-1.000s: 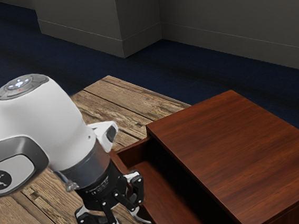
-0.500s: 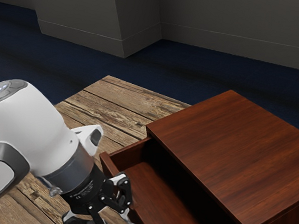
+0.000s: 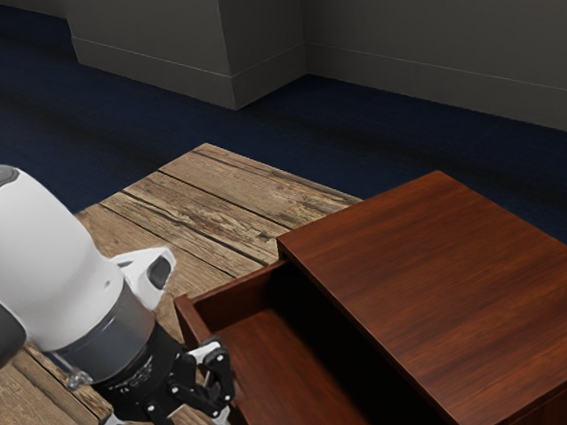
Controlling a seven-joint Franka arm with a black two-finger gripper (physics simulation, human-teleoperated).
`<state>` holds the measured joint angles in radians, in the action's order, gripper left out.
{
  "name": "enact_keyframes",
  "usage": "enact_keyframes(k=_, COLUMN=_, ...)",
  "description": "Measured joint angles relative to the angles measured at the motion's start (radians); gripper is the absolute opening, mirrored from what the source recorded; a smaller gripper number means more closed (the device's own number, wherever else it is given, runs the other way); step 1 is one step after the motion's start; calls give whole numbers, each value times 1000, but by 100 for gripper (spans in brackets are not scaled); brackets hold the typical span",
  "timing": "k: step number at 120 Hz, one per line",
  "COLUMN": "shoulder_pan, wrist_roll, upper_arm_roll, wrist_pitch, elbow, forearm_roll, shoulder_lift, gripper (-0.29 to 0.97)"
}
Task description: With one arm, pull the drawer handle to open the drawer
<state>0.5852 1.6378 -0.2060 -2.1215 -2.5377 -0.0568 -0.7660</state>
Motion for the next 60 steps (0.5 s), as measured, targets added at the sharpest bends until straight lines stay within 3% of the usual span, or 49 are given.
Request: enact_keyframes(k=60, shoulder_pan=-2, wrist_roll=1, upper_arm_roll=0, wrist_pitch=-6, elbow=-37, forearm_roll=-6, shoulder_lift=-56, gripper=21)
